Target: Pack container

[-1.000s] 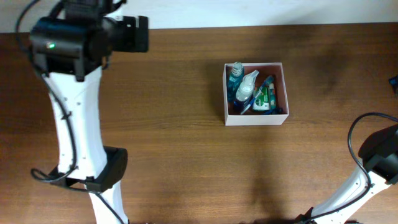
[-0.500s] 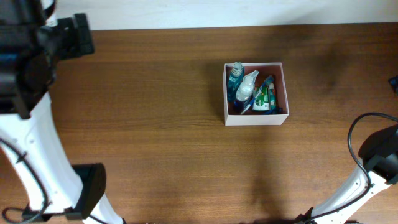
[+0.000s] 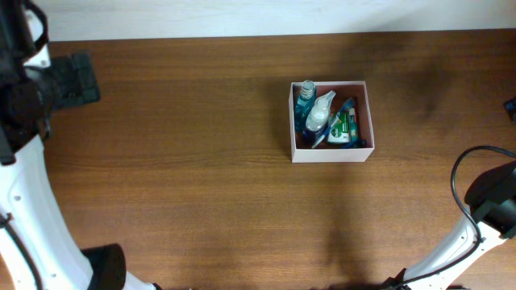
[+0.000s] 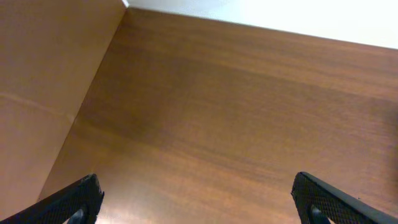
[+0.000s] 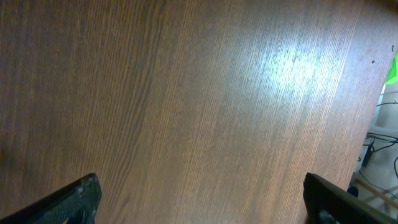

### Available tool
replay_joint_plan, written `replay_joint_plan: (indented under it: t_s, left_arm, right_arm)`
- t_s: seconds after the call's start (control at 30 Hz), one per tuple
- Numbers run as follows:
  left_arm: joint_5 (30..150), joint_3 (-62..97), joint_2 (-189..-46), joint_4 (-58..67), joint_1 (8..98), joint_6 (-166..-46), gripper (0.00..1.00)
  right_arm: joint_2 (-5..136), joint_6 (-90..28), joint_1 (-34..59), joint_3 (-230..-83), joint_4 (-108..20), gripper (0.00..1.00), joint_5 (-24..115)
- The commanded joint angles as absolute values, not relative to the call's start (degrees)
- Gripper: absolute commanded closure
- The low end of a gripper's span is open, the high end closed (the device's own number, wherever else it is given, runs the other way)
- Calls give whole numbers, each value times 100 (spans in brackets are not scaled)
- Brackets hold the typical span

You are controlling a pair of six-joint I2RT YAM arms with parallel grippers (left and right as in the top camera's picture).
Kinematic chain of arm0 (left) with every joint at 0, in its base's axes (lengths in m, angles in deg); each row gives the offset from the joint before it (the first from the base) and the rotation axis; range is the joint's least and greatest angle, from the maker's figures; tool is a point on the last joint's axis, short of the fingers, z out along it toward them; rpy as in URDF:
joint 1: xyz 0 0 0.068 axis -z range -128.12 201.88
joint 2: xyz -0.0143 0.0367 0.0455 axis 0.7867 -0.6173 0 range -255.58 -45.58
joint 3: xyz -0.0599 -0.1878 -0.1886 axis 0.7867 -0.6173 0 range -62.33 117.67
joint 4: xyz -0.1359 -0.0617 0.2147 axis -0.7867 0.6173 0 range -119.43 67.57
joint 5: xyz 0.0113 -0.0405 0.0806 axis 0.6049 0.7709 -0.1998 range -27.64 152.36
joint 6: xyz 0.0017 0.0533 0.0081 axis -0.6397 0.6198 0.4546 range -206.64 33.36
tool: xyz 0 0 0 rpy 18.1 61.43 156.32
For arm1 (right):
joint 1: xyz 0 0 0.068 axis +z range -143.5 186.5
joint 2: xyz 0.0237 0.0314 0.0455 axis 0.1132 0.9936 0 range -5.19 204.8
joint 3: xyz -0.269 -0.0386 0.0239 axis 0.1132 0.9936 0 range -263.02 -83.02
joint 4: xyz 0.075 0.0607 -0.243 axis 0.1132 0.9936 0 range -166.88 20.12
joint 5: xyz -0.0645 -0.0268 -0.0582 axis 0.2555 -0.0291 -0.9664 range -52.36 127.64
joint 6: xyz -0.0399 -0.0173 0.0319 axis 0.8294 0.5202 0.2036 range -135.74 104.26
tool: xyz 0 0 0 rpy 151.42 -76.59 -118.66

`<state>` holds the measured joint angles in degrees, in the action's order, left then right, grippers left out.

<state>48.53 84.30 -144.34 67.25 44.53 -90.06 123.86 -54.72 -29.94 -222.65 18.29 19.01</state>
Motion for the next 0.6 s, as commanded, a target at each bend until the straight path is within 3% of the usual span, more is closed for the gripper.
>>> replay_joint_plan:
  t_s: [0.0, 0.57]
  left_arm:
    - [4796, 8015, -13923, 6725, 4217, -8984, 1]
    - [5225, 7125, -13149, 6725, 4042, -9002, 1]
  right_arm:
    - [12279, -5502, -2979, -22239, 1825, 1, 1790]
    - [12279, -5502, -2979, -22239, 1825, 1, 1790]
